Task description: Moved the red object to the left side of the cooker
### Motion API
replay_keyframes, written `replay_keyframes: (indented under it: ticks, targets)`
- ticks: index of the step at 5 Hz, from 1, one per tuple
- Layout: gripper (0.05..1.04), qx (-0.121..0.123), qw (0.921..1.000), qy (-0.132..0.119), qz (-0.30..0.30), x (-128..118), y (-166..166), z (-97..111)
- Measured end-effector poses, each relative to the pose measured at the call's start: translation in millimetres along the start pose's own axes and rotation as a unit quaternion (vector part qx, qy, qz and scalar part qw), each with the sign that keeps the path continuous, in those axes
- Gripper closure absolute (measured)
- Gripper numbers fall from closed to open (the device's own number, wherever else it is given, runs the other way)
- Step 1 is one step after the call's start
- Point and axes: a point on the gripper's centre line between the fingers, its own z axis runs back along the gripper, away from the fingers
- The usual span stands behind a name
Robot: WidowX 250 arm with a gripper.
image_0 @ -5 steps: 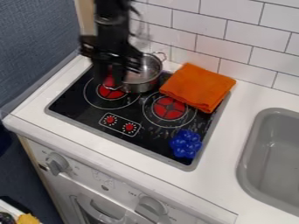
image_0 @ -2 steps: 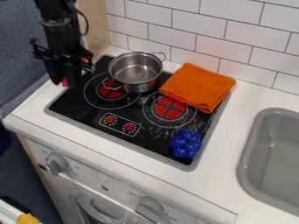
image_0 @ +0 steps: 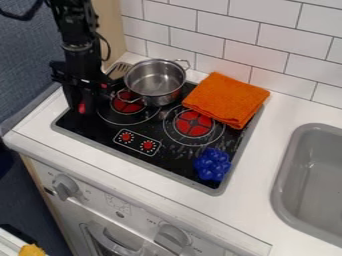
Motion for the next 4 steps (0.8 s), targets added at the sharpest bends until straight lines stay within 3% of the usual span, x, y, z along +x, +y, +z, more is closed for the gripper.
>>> replay_keyframes:
  ticks: [2, 3, 4]
  targets:
    - [0.705, 0.002, 1.0000, 0.005, 0.003, 7.0, 3.6, -7.2]
    - [0.658, -0.004, 0.9999, 0.009, 0.004, 7.2, 2.1, -8.1]
    - [0.362, -0.010, 0.9999, 0.007, 0.002, 8.0, 0.2, -7.8]
